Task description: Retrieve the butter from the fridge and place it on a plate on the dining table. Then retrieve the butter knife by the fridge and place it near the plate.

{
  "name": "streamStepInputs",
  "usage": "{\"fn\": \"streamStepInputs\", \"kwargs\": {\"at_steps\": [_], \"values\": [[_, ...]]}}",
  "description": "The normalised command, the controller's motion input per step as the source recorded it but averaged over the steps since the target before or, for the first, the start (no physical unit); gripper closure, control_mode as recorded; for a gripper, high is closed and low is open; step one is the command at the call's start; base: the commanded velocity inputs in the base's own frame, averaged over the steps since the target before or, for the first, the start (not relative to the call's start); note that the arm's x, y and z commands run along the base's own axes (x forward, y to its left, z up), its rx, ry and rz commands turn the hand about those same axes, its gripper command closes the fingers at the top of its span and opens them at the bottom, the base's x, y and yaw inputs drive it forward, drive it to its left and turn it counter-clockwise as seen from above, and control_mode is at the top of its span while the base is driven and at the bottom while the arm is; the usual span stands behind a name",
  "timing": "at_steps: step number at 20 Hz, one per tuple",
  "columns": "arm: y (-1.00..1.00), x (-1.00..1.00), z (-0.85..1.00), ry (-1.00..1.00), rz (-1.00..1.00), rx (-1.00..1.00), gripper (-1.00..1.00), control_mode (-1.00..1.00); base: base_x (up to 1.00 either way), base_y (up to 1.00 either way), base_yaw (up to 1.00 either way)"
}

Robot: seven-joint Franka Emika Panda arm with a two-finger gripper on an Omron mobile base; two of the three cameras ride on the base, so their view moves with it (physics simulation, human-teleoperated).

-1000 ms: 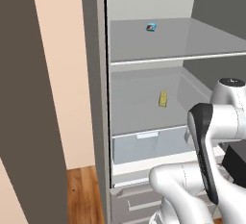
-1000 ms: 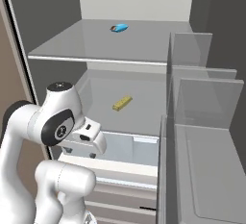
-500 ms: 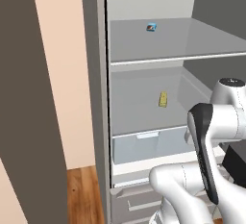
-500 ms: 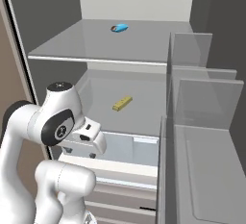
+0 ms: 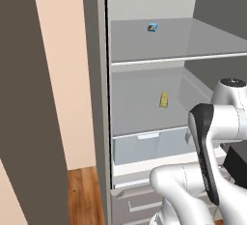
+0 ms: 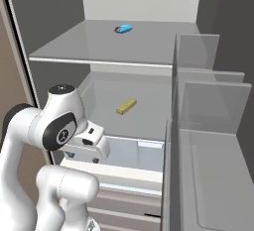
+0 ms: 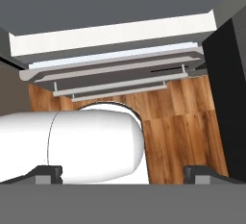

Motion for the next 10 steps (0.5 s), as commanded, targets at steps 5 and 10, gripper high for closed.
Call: {"fn": "streamStepInputs", "kwargs": {"at_steps": [5,10], "values": [[0.0,0.0,0.0,0.0,0.0,0.0,-1.0,1.0,0.5,0.06,0.0],[0.01,0.11,-0.03,-0.02,0.0,0.0,-1.0,-1.0,0.39,0.04,0.0]]}}
